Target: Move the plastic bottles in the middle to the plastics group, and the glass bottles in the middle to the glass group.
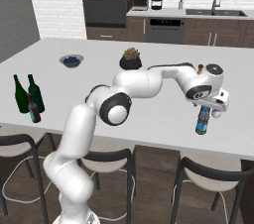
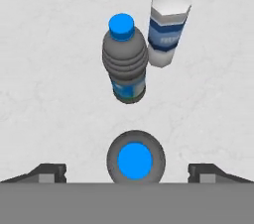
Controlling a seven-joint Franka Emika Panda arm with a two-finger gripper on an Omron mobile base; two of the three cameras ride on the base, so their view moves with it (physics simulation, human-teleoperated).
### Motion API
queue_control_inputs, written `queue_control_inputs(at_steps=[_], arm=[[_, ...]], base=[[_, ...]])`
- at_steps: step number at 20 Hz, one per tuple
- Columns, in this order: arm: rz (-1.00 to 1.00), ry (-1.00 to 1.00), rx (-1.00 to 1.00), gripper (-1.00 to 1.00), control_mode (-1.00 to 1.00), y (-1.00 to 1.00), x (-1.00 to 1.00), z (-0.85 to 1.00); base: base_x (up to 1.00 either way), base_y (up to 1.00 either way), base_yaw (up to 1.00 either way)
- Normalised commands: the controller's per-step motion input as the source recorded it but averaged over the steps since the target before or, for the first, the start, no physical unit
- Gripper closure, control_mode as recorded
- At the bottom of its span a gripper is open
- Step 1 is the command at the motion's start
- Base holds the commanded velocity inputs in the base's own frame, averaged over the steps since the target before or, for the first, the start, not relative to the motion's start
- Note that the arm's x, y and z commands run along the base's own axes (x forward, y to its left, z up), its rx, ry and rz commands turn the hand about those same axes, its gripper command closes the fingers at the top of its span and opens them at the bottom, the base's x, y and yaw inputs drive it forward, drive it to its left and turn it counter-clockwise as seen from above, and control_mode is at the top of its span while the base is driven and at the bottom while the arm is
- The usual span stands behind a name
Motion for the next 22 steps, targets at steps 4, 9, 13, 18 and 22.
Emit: queue_control_inputs(at_steps=[4,9,13,18,22], arm=[[0.10,-0.18,-0.14,-1.00,-1.00,0.14,-0.41,0.59],[0.11,-0.02,-0.21,-1.00,-1.00,0.52,-0.56,0.24],[0.03,0.07,-0.05,-1.00,-1.00,0.80,-0.46,0.11],[0.01,0.10,-0.01,-1.00,-1.00,0.87,-0.52,0.07],[0.00,0.11,0.00,-1.00,-1.00,0.88,-0.63,0.03]], base=[[0.00,0.00,0.00],[0.00,0.00,0.00],[0.00,0.00,0.00],[0.00,0.00,0.00],[0.00,0.00,0.00]])
